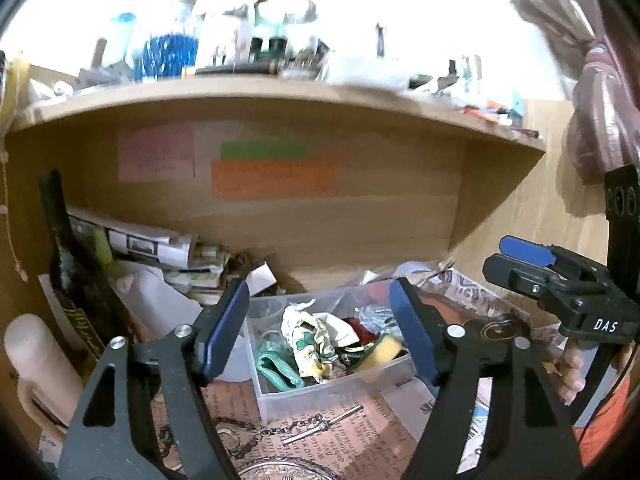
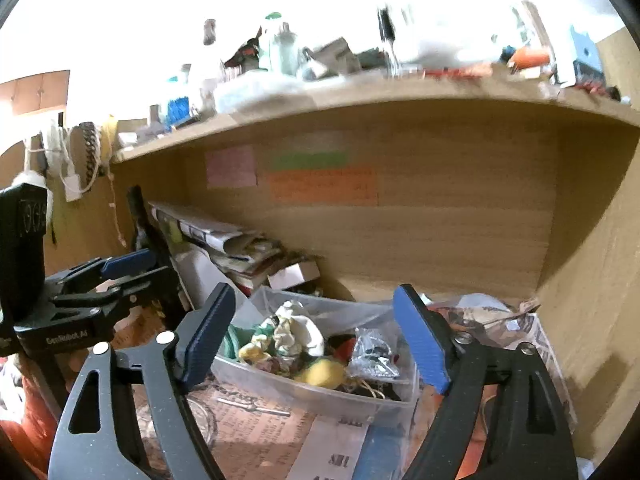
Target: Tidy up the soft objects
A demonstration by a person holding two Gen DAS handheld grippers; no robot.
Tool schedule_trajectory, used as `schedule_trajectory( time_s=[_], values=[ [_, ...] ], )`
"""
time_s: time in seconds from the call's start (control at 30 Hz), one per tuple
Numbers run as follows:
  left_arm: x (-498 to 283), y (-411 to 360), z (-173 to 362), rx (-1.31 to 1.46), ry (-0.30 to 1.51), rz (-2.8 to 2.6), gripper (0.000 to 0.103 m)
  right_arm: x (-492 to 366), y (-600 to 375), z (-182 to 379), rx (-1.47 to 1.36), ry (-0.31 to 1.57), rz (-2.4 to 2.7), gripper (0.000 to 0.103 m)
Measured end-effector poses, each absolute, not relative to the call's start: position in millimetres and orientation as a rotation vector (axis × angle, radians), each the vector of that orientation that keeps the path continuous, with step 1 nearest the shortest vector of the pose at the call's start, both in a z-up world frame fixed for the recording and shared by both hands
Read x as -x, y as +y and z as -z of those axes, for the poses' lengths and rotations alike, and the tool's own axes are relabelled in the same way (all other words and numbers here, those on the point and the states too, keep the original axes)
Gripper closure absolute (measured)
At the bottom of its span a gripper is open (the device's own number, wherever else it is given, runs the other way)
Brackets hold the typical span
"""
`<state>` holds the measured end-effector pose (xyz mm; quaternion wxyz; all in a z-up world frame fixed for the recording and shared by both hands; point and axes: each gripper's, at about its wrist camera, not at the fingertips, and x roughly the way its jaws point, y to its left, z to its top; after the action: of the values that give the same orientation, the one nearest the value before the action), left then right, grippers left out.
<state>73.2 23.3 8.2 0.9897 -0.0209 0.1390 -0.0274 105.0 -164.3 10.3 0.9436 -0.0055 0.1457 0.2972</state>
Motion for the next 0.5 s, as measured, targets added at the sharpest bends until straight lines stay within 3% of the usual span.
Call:
schedule_trajectory(
  time_s=[0.17,0.27,0.4,0.5],
  values=[
    [-51.1,16.9,-13.5,0.027,0.226,0.046,0.015,-90.8,-165.5,-11.8,0.009,0.276,-0.611,0.011],
    [-41.7,13.2,-15.3,0.026,0.208,0.046,0.010,-83.3,-164.6,-13.5,0.011,0.260,-0.607,0.001],
    [-33.7,10.7,-17.4,0.025,0.189,0.035,0.001,-74.3,-162.9,-16.5,0.014,0.240,-0.603,0.000],
    [-31.9,11.3,-17.7,0.028,0.187,0.040,0.001,-71.2,-161.0,-17.0,0.018,0.237,-0.596,0.000]
  ],
)
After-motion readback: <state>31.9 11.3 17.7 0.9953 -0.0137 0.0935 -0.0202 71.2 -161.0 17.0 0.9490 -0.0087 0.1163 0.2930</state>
